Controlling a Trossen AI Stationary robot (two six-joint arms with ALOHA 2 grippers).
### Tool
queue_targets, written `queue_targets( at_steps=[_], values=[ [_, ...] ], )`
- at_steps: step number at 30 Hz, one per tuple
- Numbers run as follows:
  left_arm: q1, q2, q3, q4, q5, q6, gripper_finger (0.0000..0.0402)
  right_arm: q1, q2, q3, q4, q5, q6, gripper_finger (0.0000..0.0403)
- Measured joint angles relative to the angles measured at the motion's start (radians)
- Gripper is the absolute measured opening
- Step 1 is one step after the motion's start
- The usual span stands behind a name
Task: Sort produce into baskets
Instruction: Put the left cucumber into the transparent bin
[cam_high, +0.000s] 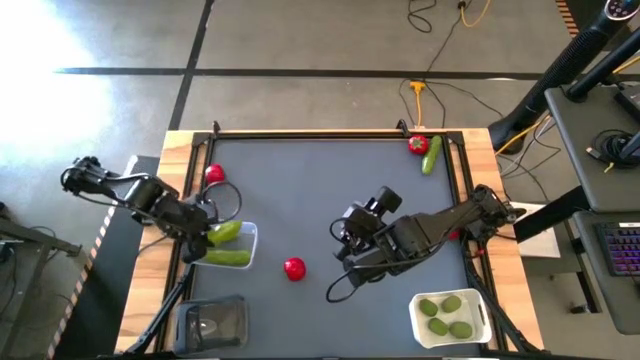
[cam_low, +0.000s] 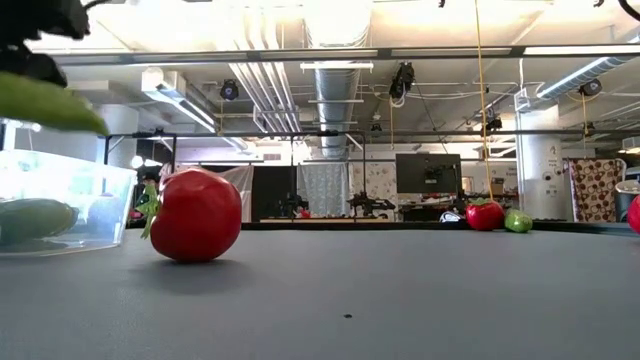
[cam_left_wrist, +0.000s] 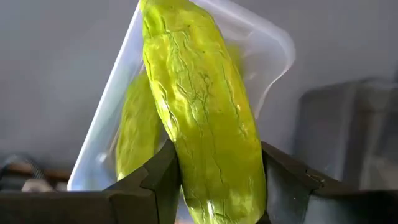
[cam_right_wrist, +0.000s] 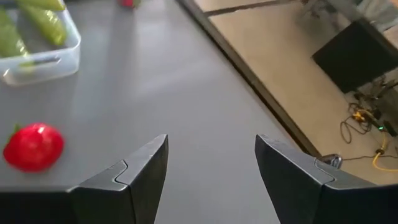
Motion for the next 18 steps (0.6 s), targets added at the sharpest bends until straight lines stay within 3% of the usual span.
queue_targets(
  at_steps=[8, 13, 18],
  values=[
    [0.000, 0.109, -0.023, -0.008, 0.010, 0.056, 0.0163, 0.000, 0.000, 0.000, 0.000, -0.097, -0.019, 0.0233],
    [0.000, 0.154, -0.054, -0.002, 0.015, 0.072, 0.0188, 0.001, 0.000, 0.000, -0.002, -0.171, -0.086, 0.0233],
    [0.000, 0.188, -0.054, 0.019, 0.036, 0.115, 0.0196, 0.001, 0.000, 0.010, -0.007, -0.176, -0.176, 0.0233]
  ],
)
